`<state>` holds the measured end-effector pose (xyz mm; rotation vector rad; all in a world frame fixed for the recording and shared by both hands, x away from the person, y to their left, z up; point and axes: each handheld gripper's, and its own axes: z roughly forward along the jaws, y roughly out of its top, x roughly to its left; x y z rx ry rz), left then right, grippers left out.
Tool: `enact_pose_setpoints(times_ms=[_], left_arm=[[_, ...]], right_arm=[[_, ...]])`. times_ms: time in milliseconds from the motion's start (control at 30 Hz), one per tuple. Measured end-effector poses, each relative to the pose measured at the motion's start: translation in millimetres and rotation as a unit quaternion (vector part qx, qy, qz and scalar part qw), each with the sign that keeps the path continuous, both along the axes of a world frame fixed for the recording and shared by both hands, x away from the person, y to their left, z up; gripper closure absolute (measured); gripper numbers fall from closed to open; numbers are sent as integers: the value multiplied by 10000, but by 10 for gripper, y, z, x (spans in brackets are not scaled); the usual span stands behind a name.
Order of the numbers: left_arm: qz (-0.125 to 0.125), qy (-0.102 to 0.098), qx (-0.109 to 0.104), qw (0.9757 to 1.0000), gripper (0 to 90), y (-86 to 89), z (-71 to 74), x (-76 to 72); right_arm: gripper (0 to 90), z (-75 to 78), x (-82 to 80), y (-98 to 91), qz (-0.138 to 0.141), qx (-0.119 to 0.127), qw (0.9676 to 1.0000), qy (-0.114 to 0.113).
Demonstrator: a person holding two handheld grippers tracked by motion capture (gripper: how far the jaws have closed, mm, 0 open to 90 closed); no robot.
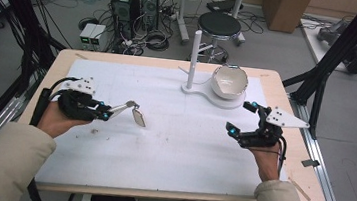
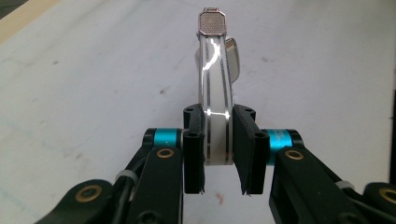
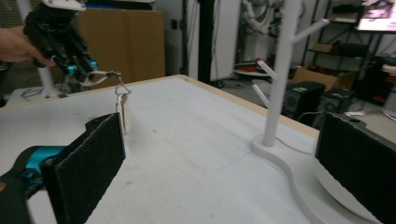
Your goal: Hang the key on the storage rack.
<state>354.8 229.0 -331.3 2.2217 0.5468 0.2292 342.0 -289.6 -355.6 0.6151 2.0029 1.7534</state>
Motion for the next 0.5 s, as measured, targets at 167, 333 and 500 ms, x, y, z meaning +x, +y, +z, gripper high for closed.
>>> enact_pose_setpoints(times_ms=[167,333,500], left_arm=[[-413,-19,-179,9990,745,-235,118,41],[-817,-66,-208,9964,745,-459,231,97],[-1152,-56,-212,9931,746,-663,308,124]], right_arm=[[5,280,148,250,475,-235,9986,-10],[6,494,286,418,972,-313,9946,177],[6,609,358,601,1407,-793,9863,326]])
